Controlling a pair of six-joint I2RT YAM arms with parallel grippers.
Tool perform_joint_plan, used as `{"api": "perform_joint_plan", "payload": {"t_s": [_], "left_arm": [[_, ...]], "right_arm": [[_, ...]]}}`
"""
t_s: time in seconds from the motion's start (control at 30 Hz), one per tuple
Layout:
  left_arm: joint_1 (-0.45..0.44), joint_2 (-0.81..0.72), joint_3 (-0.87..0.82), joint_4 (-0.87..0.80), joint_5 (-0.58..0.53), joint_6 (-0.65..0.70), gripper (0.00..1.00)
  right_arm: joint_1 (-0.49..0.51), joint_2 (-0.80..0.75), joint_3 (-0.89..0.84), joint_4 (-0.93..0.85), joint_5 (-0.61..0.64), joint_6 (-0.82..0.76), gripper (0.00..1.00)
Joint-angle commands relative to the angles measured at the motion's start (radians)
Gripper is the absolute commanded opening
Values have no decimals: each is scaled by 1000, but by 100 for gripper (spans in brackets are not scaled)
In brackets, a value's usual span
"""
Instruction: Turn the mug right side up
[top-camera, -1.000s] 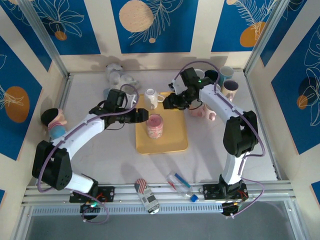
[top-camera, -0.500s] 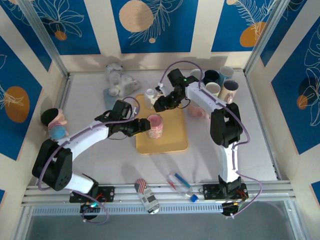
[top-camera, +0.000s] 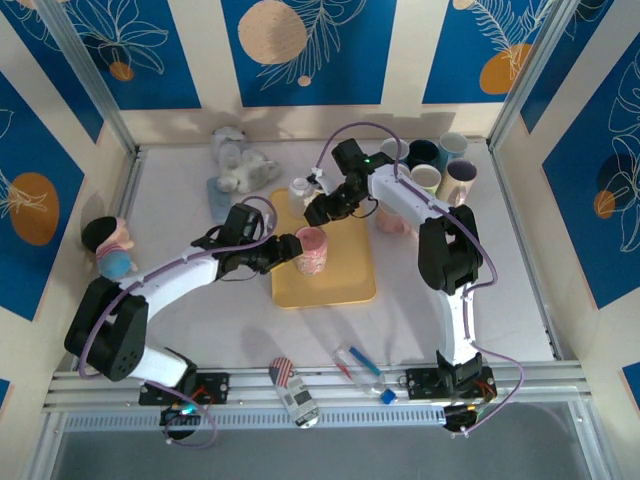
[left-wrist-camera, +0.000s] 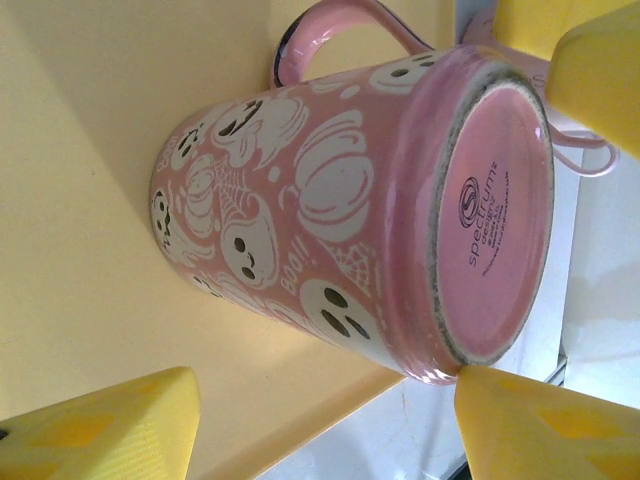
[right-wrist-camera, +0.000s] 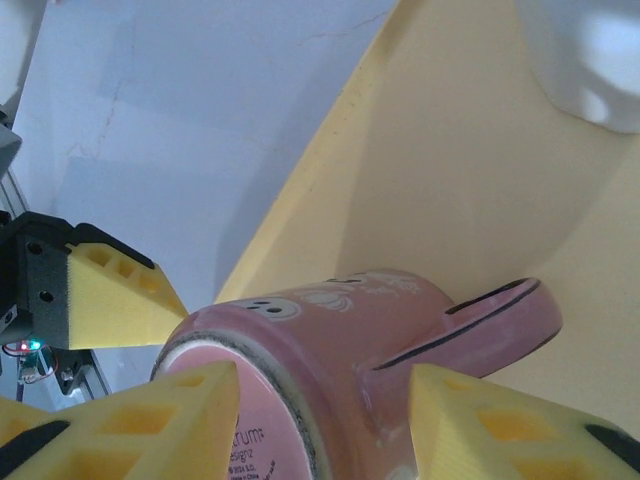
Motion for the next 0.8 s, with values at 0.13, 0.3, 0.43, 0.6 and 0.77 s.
{"api": "perform_joint_plan", "payload": {"t_s": [0.13, 0.3, 0.43, 0.6, 0.77], "left_arm": [[-2, 47, 6, -4, -63, 8, 68], [16, 94, 48, 7, -97, 3, 68], [51, 163, 67, 168, -30, -60, 68], [62, 238, 205, 152, 36, -19, 68], [61, 138, 225, 31, 29, 28, 68]], "right_arm": [[-28, -51, -136, -9, 24, 48, 46], [-29, -126, -229, 2, 48, 106, 44], [-26, -208, -308, 21, 60, 198, 44], [-28, -301, -374, 73, 46, 314, 44], [-66, -325, -346, 90, 35, 354, 44]]}}
